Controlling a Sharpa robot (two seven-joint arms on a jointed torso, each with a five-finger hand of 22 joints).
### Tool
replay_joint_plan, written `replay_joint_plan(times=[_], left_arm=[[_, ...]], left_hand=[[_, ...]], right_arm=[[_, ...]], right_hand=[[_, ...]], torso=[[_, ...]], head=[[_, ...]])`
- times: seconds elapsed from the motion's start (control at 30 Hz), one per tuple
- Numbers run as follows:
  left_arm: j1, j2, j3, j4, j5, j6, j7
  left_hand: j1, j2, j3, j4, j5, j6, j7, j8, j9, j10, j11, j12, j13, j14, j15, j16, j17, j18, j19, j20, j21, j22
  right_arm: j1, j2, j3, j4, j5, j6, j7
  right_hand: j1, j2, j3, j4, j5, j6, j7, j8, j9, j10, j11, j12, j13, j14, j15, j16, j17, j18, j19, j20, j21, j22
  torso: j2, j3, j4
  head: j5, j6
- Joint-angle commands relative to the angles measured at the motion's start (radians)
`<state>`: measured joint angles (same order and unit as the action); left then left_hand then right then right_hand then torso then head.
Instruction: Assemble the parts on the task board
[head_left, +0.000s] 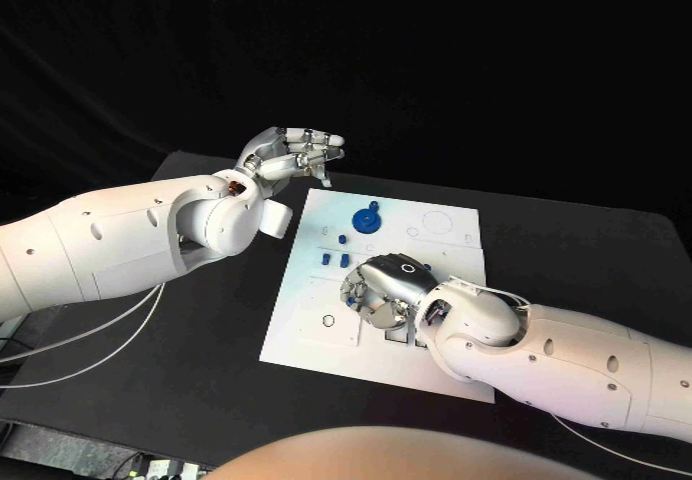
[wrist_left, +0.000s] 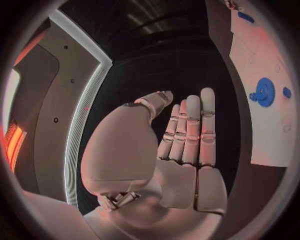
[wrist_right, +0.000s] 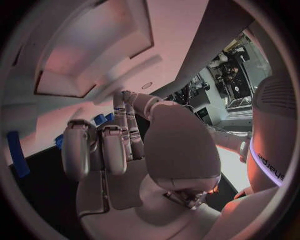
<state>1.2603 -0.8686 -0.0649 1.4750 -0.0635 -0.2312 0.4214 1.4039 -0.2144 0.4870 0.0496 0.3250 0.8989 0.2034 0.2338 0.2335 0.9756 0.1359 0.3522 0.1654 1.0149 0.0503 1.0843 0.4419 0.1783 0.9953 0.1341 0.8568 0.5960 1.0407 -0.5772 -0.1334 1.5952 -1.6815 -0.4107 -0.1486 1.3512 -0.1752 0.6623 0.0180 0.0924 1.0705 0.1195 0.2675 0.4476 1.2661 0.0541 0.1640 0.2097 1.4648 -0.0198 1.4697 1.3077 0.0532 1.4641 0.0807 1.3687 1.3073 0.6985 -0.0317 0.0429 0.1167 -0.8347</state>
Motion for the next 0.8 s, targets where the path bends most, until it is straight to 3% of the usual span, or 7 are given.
replay_joint_plan(times=[0.03, 0.17, 0.23, 0.27, 0.5, 0.7, 0.8], left_arm=[[0.001, 0.002, 0.001, 0.001, 0.005, 0.010, 0.003], [0.001, 0.002, 0.001, 0.000, 0.005, 0.011, 0.002], [0.001, 0.001, 0.001, 0.000, 0.005, 0.012, 0.001], [0.001, 0.001, 0.001, 0.000, 0.005, 0.013, 0.000], [0.001, 0.000, 0.001, -0.003, 0.005, 0.018, -0.003], [0.001, -0.001, 0.001, -0.005, 0.005, 0.020, -0.004], [0.001, -0.002, 0.001, -0.005, 0.005, 0.021, -0.005]], left_hand=[[-0.004, 0.002, -0.003, 0.000, 0.006, -0.007, -0.003, -0.004, -0.001, -0.007, -0.002, 0.006, 0.001, -0.006, 0.003, 0.005, -0.001, 0.005, 0.000, 0.005, -0.004, 0.001], [-0.004, 0.002, -0.003, 0.000, 0.006, -0.007, -0.003, -0.004, -0.001, -0.007, -0.002, 0.006, 0.001, -0.006, 0.003, 0.005, -0.001, 0.005, 0.000, 0.005, -0.004, 0.001], [-0.004, 0.002, -0.003, 0.000, 0.006, -0.007, -0.003, -0.004, -0.001, -0.007, -0.002, 0.006, 0.001, -0.006, 0.003, 0.005, -0.001, 0.005, 0.000, 0.005, -0.004, 0.001], [-0.004, 0.002, -0.003, 0.000, 0.006, -0.007, -0.003, -0.004, -0.001, -0.007, -0.002, 0.006, 0.001, -0.006, 0.003, 0.005, -0.001, 0.005, 0.000, 0.005, -0.004, 0.001], [-0.004, 0.002, -0.003, -0.001, 0.006, -0.008, -0.003, -0.004, -0.001, -0.010, -0.002, 0.008, 0.001, -0.007, 0.004, 0.005, -0.002, 0.005, 0.000, 0.005, -0.005, 0.001], [-0.004, 0.002, -0.003, -0.001, 0.006, -0.008, -0.003, -0.004, -0.001, -0.010, -0.002, 0.008, 0.001, -0.007, 0.004, 0.005, -0.002, 0.005, 0.000, 0.005, -0.005, 0.001], [-0.004, 0.002, -0.003, -0.001, 0.006, -0.009, -0.003, -0.003, -0.001, -0.011, -0.002, 0.009, 0.002, -0.007, 0.004, 0.005, -0.002, 0.005, -0.001, 0.005, -0.005, 0.001]], right_arm=[[-0.005, 0.001, -0.004, 0.000, -0.013, 0.038, -0.002], [-0.005, -0.002, -0.005, -0.002, -0.013, 0.013, -0.007], [-0.005, -0.007, -0.005, 0.000, -0.017, -0.010, -0.011], [-0.005, -0.010, -0.005, 0.003, -0.019, -0.022, -0.014], [-0.003, -0.049, -0.002, 0.044, -0.026, -0.072, -0.022], [0.011, -0.116, 0.011, 0.106, -0.018, -0.086, -0.031], [0.033, -0.168, 0.018, 0.139, 0.001, -0.075, -0.038]], right_hand=[[-0.022, -0.003, -0.012, 0.004, 0.007, -0.022, 0.009, -0.010, -0.002, -0.021, 0.002, -0.020, -0.005, 0.059, -0.001, -0.004, 0.016, -0.004, 0.020, -0.003, -0.010, 0.126], [-0.035, -0.007, -0.016, 0.005, 0.019, -0.047, 0.020, -0.025, -0.008, -0.045, 0.013, -0.038, -0.011, 0.058, 0.007, -0.005, 0.013, -0.003, 0.018, 0.003, -0.015, 0.123], [-0.052, -0.021, -0.018, 0.010, 0.027, -0.089, 0.039, -0.051, -0.019, -0.086, 0.031, -0.063, -0.022, 0.057, 0.022, -0.008, 0.007, 0.000, 0.011, 0.012, -0.033, 0.112], [-0.061, -0.039, -0.019, 0.008, 0.033, -0.138, 0.054, -0.082, -0.033, -0.126, 0.047, -0.082, -0.034, 0.052, 0.034, -0.015, -0.009, 0.008, -0.005, 0.022, -0.072, 0.088], [-0.085, -0.073, -0.047, 0.010, 0.051, -0.171, 0.046, -0.105, -0.044, -0.163, 0.049, -0.085, -0.049, 0.043, 0.038, -0.028, -0.034, 0.020, -0.023, 0.034, -0.121, 0.057], [-0.085, -0.072, -0.059, 0.010, 0.055, -0.152, 0.038, -0.096, -0.042, -0.156, 0.043, -0.071, -0.050, 0.042, 0.033, -0.032, -0.047, 0.019, -0.018, 0.032, -0.116, 0.061], [-0.085, -0.071, -0.060, 0.010, 0.056, -0.149, 0.038, -0.095, -0.041, -0.156, 0.043, -0.069, -0.051, 0.042, 0.033, -0.032, -0.046, 0.019, -0.018, 0.031, -0.117, 0.060]], torso=[[-0.001, -0.0004, 0.0000], [-0.001, -0.0004, -0.0006], [-0.001, -0.0003, -0.0005], [-0.001, -0.0002, -0.0004], [-0.001, -0.0003, -0.0012], [-0.002, 0.0007, -0.0030], [-0.003, 0.0003, -0.0039]], head=[[-0.001, 0.001], [-0.001, 0.003], [-0.002, 0.005], [-0.002, 0.006], [-0.007, 0.012], [-0.015, 0.021], [-0.022, 0.026]])
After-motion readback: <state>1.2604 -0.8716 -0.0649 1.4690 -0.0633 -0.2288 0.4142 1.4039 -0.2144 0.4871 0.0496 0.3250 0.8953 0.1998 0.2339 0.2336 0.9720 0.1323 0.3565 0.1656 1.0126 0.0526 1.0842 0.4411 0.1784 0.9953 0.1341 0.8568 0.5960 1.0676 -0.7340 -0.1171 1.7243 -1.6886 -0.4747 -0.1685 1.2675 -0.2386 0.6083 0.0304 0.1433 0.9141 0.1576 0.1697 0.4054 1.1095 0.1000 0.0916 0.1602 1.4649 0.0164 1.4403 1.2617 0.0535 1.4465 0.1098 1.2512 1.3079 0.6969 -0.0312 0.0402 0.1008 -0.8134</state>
